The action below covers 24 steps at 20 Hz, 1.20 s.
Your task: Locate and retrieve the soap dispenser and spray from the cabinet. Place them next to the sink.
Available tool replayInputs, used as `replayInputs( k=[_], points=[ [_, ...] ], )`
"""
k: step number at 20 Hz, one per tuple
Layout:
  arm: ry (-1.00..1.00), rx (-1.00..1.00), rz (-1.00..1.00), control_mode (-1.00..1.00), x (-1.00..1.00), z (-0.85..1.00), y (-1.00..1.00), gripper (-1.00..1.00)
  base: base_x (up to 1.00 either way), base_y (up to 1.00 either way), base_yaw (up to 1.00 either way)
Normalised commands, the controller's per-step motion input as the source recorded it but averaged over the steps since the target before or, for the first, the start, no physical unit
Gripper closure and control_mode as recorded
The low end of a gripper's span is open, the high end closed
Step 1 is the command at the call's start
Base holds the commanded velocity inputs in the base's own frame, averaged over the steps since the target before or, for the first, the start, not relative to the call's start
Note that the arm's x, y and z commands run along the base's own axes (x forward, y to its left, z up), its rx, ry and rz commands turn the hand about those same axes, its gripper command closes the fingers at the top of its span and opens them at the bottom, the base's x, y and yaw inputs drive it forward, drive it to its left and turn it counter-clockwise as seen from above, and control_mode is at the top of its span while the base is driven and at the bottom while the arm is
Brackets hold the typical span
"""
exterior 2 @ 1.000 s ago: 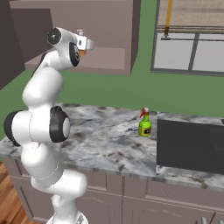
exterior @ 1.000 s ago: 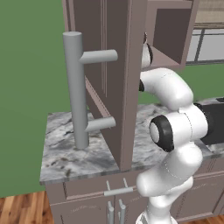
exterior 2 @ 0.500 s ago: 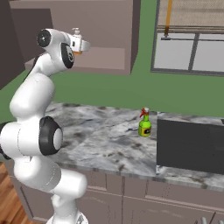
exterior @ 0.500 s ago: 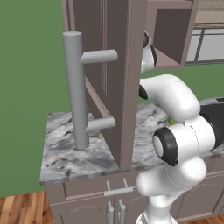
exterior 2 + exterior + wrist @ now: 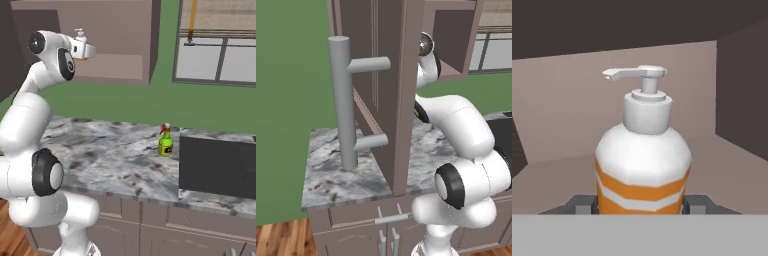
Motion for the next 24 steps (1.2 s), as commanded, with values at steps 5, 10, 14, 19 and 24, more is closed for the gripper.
replayInputs(
  k=[5, 10, 14, 19, 24],
  points=[
    [0.0, 0.0, 0.0, -1.0, -0.61, 0.23, 0.0, 1.0, 0.0, 0.0, 0.0],
    [0.02, -0.05, 0.01, -1.0, -0.65, 0.15, -0.03, 1.0, 0.0, 0.0, 0.0],
    [0.01, -0.07, 0.0, -1.0, -0.78, 0.08, 0.0, 1.0, 0.0, 0.0, 0.0],
    [0.0, -0.05, 0.0, -1.0, -0.87, 0.0, -0.03, 1.0, 0.0, 0.0, 0.0],
    [0.0, -0.02, 0.01, -1.0, -0.89, -0.02, -0.22, 1.0, 0.0, 0.0, 0.0]
  ],
)
